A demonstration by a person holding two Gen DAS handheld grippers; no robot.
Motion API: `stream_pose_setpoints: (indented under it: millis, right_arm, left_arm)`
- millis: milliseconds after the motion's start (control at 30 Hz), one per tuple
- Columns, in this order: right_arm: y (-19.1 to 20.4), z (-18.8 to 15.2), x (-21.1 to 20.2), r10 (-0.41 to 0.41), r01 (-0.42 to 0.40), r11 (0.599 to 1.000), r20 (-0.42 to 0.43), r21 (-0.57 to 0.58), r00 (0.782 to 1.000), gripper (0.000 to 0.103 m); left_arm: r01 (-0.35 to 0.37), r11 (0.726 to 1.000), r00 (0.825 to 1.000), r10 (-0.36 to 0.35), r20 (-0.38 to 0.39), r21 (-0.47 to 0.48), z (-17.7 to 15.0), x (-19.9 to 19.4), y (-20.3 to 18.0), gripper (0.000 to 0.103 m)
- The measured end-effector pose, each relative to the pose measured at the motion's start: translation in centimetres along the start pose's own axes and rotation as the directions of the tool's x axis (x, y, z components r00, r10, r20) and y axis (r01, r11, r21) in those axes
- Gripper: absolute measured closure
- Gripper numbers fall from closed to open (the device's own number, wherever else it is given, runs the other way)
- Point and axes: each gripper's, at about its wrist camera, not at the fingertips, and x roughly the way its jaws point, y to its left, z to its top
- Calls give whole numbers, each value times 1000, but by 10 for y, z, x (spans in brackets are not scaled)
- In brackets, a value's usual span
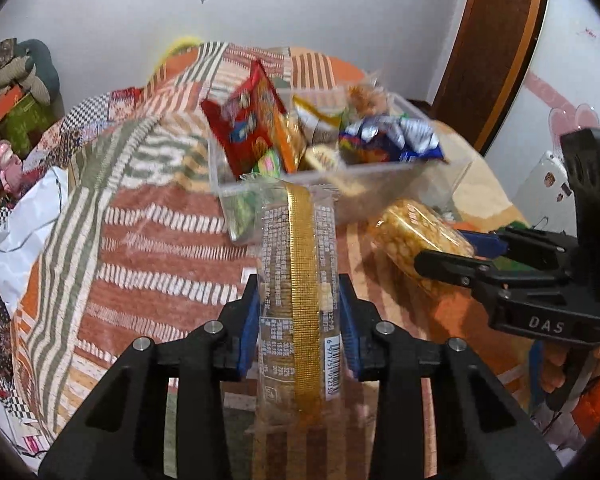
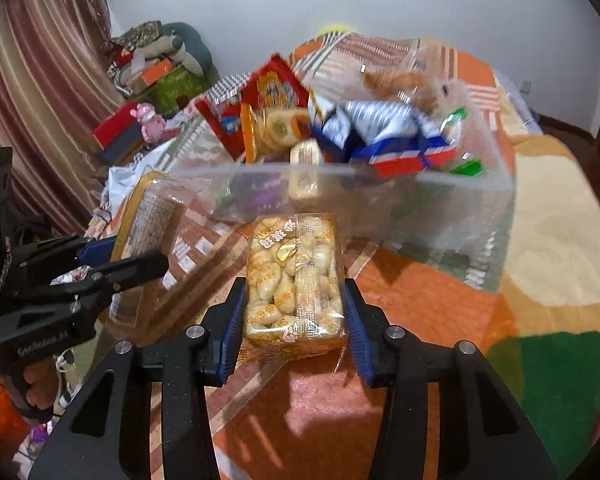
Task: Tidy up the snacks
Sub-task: 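Lower the biscuit roll into the box with left tool while right lowers the cookie bag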
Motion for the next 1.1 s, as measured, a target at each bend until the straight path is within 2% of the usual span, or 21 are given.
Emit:
stream_pose_setpoints:
  millis: [300,633,800,1100]
  right_arm:
    - [-8,23,-40,-15,11,1000,145,25,989,61]
    - [-22,56,-56,-99,97,995,263,19,960,61]
    - [-33,65,-50,-127,122,992,268,35,955,61]
    - [-58,71,-20,-158,144,986,214,79,964,61]
  left_arm:
    - [22,1000,996,-21,86,-21,38,-16,-2,67]
    - [71,997,984,-64,164,-33,88,-13,-5,67]
    - [62,997,983,-55,175,-36,108,0,-6,67]
    - [51,996,988,-40,146,-69,127,37,-4,67]
